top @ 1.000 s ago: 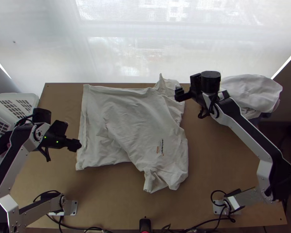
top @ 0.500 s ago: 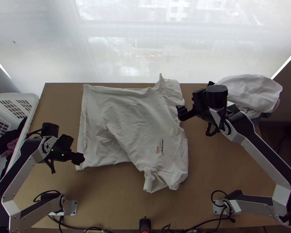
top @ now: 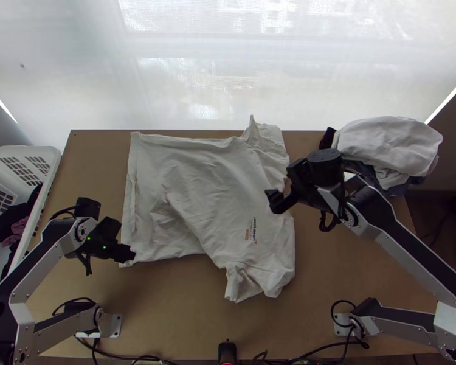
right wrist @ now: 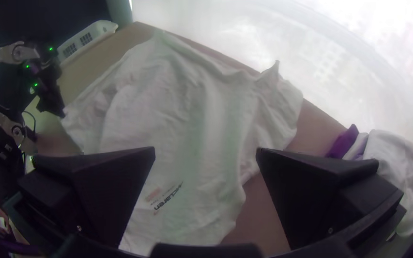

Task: Fold the t-shirt

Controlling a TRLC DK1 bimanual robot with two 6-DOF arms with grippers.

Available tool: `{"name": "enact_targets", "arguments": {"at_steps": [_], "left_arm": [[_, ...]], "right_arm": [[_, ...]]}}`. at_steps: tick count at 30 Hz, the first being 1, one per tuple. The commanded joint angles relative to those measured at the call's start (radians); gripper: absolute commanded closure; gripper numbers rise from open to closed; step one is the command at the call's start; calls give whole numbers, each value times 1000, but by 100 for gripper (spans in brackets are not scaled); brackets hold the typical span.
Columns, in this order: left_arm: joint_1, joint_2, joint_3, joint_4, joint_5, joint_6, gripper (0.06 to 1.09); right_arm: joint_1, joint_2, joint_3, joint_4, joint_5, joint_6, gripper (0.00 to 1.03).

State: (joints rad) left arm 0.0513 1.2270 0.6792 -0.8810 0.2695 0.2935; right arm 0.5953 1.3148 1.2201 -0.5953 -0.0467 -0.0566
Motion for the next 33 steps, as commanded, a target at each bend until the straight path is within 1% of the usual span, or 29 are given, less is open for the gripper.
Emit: {"name": "enact_targets", "arguments": {"at_steps": [1, 3, 6, 8, 11, 14, 17, 21, 27, 29, 33], "left_arm": [[-2, 31, -9, 13, 23, 4, 91], [-1, 31, -7, 17, 25, -2, 98], [7, 29, -4, 16, 23, -4, 100], [10, 20, 2, 13, 25, -7, 105], [16, -1, 33, -9, 25, -16, 105], [21, -12, 65, -16, 25, -28, 105], [27, -14, 97, -21, 25, -34, 105], [48, -14, 132, -33, 25, -40, 105], [76, -26, 171, -69, 23, -34, 105], [85, -24, 174, -69, 25, -30, 105], [88, -17, 174, -73, 25, -28, 105]], "right_arm": [[164, -37, -51, -92, -7, -37, 5], [222, -40, -70, -110, -8, -43, 5], [282, -38, -91, -126, -21, -46, 5], [317, -34, -103, -136, -47, -46, 5], [383, -25, -117, -187, -78, -58, 5], [455, -15, -145, -225, -82, -80, 5], [497, 4, -177, -242, -94, -86, 5], [498, 18, -254, -262, -99, -137, 5], [408, -106, -375, -299, -97, -215, 5], [400, -134, -407, -299, -97, -226, 5], [411, -144, -429, -294, -96, -216, 5]]}}
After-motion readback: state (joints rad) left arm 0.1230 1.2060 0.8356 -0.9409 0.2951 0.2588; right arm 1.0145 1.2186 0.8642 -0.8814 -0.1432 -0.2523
